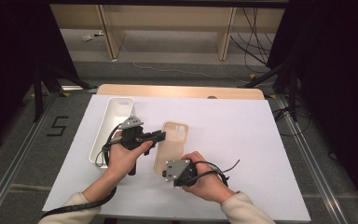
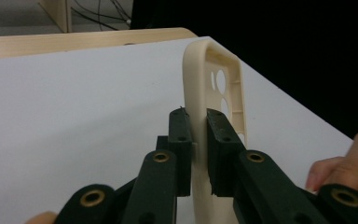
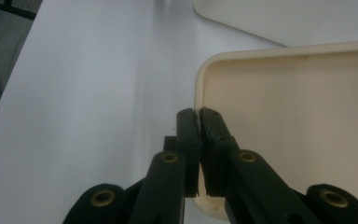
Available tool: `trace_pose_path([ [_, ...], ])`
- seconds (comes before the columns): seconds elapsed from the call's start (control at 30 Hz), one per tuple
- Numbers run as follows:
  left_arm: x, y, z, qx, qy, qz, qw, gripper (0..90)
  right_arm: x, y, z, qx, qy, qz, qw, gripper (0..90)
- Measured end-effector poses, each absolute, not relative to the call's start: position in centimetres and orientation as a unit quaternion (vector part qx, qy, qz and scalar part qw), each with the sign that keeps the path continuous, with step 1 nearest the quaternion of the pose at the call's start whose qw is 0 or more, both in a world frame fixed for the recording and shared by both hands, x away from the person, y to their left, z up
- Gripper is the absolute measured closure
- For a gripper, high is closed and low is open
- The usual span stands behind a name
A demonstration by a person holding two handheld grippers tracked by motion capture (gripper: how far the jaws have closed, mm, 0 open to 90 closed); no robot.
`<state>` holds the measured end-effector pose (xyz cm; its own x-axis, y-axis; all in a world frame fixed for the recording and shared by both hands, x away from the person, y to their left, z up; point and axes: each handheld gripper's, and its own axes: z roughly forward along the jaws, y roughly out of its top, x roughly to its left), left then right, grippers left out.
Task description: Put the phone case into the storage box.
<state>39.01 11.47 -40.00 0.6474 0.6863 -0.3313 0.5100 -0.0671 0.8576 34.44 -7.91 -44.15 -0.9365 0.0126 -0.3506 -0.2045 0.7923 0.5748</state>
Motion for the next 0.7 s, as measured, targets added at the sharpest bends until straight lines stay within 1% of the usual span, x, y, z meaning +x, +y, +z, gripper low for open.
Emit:
trace_pose_path([
  [0.1,38.9,11.5,-39.8,0.731,0.4,0.097,0.544,82.3,34.5,-8.0,-44.1,-0.044,0.928,0.325,0.179,83.6],
  [0.13,39.0,11.8,-39.8,0.727,0.401,0.092,0.55,82.4,34.5,-8.1,-43.8,-0.029,0.924,0.334,0.185,80.5],
  [0.17,39.1,11.9,-39.8,0.727,0.399,0.098,0.55,82.4,34.6,-8.2,-43.6,-0.027,0.921,0.342,0.184,78.7],
  [0.2,39.1,11.9,-39.8,0.727,0.399,0.098,0.55,82.4,34.6,-8.2,-43.6,-0.027,0.921,0.342,0.184,78.7],
  [0.3,39.1,12.2,-39.5,0.724,0.394,0.106,0.556,82.4,34.6,-8.5,-43.2,0.0,0.915,0.358,0.188,71.4],
  [0.37,39.2,12.5,-39.3,0.725,0.387,0.116,0.558,82.4,34.7,-8.8,-43.0,0.011,0.907,0.371,0.199,65.9],
  [0.43,39.1,12.8,-39.1,0.722,0.386,0.122,0.561,82.4,34.7,-9.3,-42.8,0.046,0.894,0.393,0.21,57.8],
  [0.57,39.2,13.5,-38.7,0.717,0.385,0.13,0.567,82.4,34.9,-9.9,-42.6,0.079,0.882,0.412,0.214,52.3],
  [0.63,39.3,13.8,-38.6,0.717,0.379,0.136,0.568,82.4,35.1,-10.4,-42.5,0.101,0.874,0.427,0.21,47.0],
  [0.7,39.3,14.1,-38.4,0.715,0.377,0.139,0.572,82.4,35.2,-10.5,-42.5,0.107,0.872,0.431,0.209,46.1],
])
